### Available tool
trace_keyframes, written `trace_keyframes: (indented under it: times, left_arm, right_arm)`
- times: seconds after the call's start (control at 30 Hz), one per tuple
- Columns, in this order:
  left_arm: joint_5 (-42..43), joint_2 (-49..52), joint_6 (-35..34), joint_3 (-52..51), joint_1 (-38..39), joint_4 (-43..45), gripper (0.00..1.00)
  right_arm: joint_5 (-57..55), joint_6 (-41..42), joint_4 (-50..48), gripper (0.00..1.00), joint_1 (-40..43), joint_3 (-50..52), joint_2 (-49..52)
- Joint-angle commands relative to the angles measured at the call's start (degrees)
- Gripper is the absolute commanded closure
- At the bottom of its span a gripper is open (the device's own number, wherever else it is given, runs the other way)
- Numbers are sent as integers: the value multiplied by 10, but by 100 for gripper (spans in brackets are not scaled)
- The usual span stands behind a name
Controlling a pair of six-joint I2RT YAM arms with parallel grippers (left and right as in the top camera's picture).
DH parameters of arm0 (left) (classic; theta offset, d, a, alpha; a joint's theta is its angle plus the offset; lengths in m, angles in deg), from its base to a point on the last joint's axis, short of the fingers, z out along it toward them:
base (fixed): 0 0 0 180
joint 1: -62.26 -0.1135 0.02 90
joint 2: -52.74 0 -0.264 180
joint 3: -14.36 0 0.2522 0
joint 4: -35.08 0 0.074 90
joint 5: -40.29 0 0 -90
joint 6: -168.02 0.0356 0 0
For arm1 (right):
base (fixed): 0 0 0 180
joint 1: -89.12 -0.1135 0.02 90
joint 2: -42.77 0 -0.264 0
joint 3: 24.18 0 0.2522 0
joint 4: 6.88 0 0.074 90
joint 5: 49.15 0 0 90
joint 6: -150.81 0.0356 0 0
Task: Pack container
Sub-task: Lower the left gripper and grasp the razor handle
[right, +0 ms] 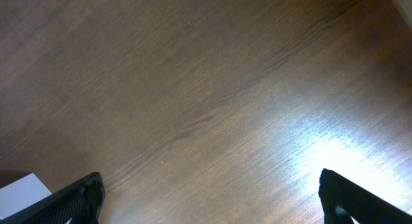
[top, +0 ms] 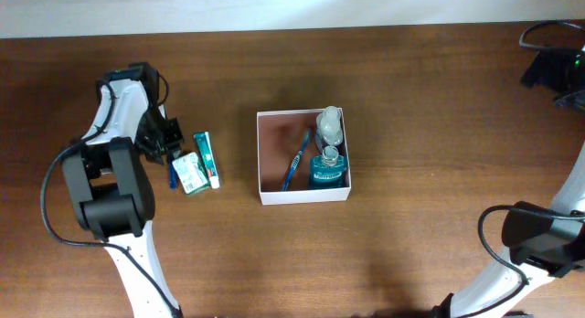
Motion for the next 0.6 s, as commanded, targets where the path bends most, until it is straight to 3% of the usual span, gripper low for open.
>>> trace_keyframes:
  times: [0.0,0.07,0.13,0.37,0.47,0.57]
  left_arm:
    - [-2,14,3,-15,2,1,73]
    - [-2,14,3,-15,2,2,86]
    - [-2,14,3,-15,2,1,92]
    - [-2,14,3,-15,2,2,93]
    - [-5,14,3,-13,2,3,100]
    - [-7,14,3,-7,2,3,100]
  right_arm:
    - [1,3,-2,1,4,-7,-10]
    - [1,3,-2,1,4,-7,-10]
    - [1,3,-2,2,4,-7,-10]
    - [1,3,-2,1,4,-7,-10]
    - [1,3,-2,1,4,-7,-10]
    - [1,3,-2,1,4,-7,-10]
